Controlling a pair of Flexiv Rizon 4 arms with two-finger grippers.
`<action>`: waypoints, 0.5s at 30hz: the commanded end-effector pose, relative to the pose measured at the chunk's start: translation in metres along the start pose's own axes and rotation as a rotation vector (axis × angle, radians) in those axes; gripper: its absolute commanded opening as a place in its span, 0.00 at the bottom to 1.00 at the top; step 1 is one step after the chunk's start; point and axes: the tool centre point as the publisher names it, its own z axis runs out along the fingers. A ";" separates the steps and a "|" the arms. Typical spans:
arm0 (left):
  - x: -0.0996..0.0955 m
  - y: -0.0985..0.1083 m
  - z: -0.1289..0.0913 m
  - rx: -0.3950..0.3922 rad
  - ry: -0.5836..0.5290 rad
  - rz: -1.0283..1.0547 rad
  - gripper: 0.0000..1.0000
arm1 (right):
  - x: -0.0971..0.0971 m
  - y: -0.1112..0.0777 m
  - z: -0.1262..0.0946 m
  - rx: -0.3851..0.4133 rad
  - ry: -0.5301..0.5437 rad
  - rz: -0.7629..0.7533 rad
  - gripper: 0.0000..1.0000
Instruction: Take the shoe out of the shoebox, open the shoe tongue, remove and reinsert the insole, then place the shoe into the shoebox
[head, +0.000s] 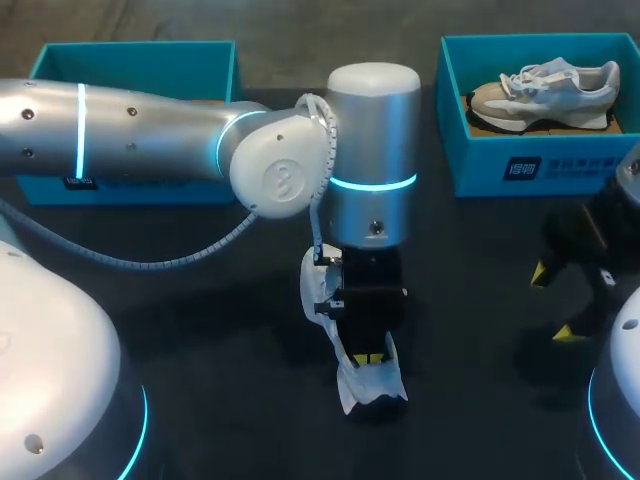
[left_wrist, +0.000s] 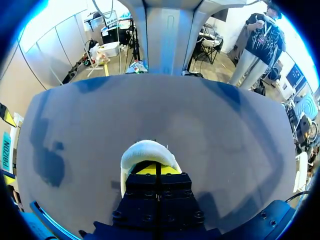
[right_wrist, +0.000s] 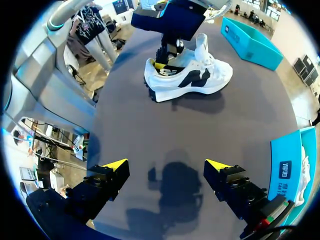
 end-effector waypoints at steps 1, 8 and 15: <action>0.001 -0.001 0.010 -0.024 -0.001 0.000 0.00 | 0.001 0.000 0.001 0.002 -0.003 0.000 1.00; 0.008 0.010 0.020 -0.050 0.005 -0.021 0.00 | 0.001 0.000 0.001 0.002 -0.003 0.000 1.00; 0.008 0.022 0.027 -0.063 -0.011 -0.024 0.00 | 0.001 0.000 0.001 0.002 -0.003 0.000 1.00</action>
